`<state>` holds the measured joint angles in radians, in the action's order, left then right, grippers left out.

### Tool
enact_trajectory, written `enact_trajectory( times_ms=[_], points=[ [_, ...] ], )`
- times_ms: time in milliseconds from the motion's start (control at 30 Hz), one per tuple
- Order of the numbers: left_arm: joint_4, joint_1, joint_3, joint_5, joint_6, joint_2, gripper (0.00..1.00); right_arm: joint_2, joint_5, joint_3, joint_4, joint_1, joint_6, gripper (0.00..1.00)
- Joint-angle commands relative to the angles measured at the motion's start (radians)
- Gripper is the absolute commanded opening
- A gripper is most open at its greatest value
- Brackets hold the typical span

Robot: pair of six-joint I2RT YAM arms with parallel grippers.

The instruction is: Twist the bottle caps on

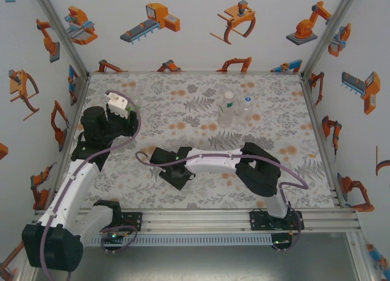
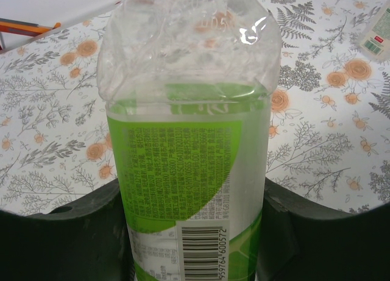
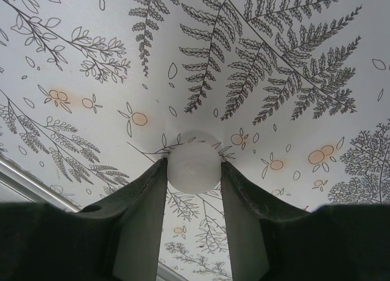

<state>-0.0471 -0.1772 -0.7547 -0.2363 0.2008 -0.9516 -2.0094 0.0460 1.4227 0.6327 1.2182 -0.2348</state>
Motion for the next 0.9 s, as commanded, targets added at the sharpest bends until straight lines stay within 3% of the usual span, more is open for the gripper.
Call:
enact_trajectory(
  times_ms=[0,367,667,867],
  points=[
    [0.002,0.008,-0.013,-0.025,0.003,-0.002,0.03,-0.010,0.017,0.027,0.021,-0.002,0.010,0.39],
    [-0.015,0.009,-0.033,-0.136,0.017,-0.047,0.03,0.106,-0.019,-0.029,-0.055,-0.066,-0.016,0.35],
    [-0.023,-0.013,-0.046,-0.282,0.028,-0.088,0.05,0.333,-0.116,-0.166,-0.145,-0.241,-0.031,0.35],
    [-0.083,-0.101,-0.087,-0.317,0.097,-0.102,0.05,0.509,-0.192,-0.221,-0.177,-0.396,-0.019,0.35]
  ],
)
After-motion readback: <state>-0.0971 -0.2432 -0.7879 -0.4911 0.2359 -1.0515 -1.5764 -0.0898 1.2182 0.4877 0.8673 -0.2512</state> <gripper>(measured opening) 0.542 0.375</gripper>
